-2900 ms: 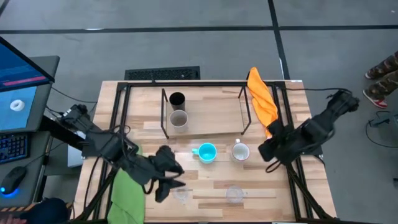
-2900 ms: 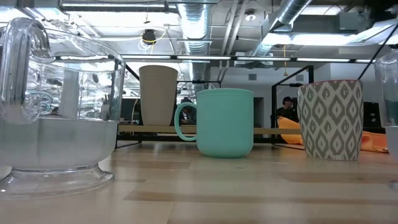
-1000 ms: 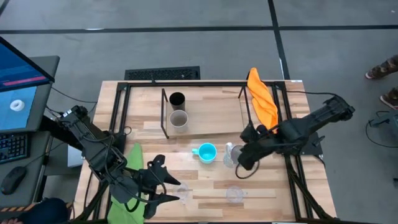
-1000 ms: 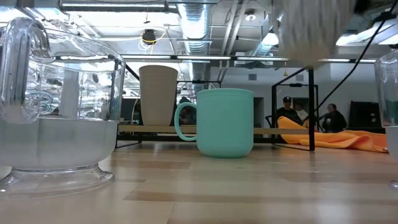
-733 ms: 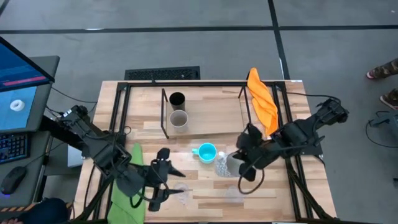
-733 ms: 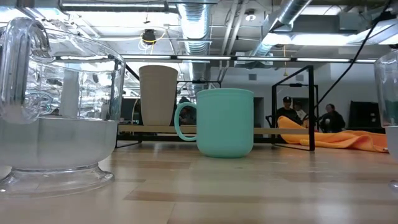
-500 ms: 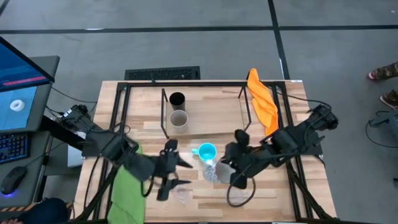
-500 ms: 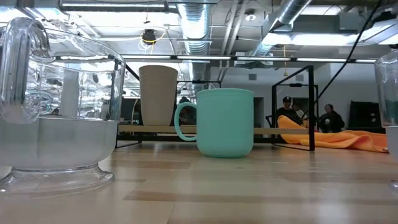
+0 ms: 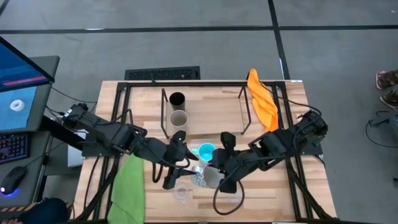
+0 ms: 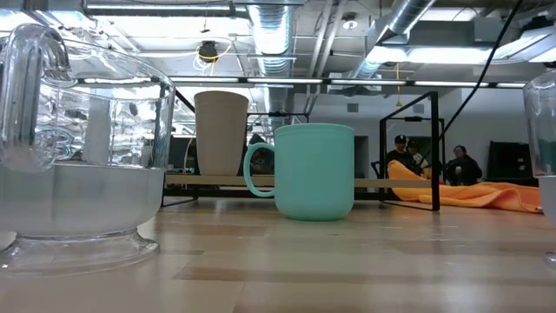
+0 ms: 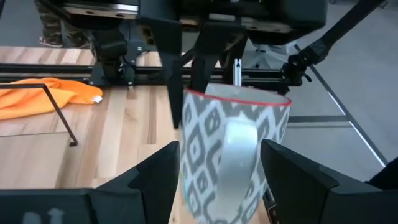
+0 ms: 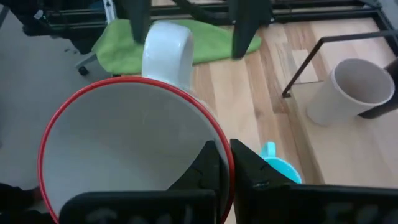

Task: Stack small to large cups/mugs on shelf
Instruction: Put the white mug on the shelf

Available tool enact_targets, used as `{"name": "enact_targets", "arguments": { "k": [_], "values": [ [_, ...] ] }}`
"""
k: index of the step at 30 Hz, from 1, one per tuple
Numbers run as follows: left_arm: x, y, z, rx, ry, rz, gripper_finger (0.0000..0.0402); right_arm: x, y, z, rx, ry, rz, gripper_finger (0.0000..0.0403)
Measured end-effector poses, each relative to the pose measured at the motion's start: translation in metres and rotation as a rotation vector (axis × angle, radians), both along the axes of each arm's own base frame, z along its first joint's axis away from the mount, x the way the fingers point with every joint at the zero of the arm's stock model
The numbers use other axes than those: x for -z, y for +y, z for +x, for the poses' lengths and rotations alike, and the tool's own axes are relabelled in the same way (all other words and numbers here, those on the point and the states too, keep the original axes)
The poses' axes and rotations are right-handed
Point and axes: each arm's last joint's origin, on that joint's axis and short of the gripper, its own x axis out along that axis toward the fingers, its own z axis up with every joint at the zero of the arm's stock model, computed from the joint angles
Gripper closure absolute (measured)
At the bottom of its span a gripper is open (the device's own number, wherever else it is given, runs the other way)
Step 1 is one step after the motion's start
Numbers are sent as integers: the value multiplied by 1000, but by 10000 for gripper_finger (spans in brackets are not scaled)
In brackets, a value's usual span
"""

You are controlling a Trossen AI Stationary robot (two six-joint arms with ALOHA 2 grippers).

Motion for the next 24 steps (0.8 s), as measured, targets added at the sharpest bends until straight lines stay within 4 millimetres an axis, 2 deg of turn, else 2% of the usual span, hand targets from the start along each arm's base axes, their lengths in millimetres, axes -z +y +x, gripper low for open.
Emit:
{"name": "enact_targets", "arguments": {
  "k": [3,6,15,24],
  "values": [
    [1,4,2,16,18,-20,193,-2,-3,3,8,-17,6,378],
    [1,6,3,29,26,-28,218,-3,-6,5,7,-29,3,378],
    [2,10,3,41,24,16,346,-4,-7,6,-7,-34,10,378],
    [2,10,3,45,18,34,353,-4,-10,8,-12,-33,10,376]
  ]
}}
